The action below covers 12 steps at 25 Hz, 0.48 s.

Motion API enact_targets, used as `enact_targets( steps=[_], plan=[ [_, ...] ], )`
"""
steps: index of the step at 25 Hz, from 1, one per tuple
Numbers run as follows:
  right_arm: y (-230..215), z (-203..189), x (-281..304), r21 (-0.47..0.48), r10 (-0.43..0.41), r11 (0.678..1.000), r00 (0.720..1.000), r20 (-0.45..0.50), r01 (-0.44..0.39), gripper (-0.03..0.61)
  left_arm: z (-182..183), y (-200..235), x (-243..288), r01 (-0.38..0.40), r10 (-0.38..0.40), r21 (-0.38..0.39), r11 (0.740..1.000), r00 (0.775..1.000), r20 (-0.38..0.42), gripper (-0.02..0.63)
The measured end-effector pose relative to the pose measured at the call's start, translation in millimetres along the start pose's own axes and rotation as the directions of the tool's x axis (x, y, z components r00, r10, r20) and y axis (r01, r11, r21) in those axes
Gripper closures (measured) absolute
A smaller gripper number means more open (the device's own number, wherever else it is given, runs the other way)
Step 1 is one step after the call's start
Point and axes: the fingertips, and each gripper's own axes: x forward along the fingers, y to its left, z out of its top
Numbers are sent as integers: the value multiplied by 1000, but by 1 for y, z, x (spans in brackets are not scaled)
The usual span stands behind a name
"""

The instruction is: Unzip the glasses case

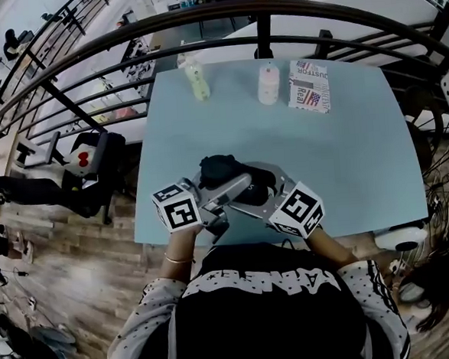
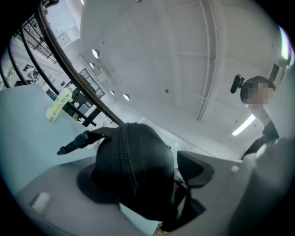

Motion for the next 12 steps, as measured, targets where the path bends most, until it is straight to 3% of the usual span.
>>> enact_targets(
  steps=[12],
  plan=[
    [1,-3,2,-62,16,998,1000,-12,-17,219,-1,6,3,-29,29,-20,999,1000,11,614]
  ],
)
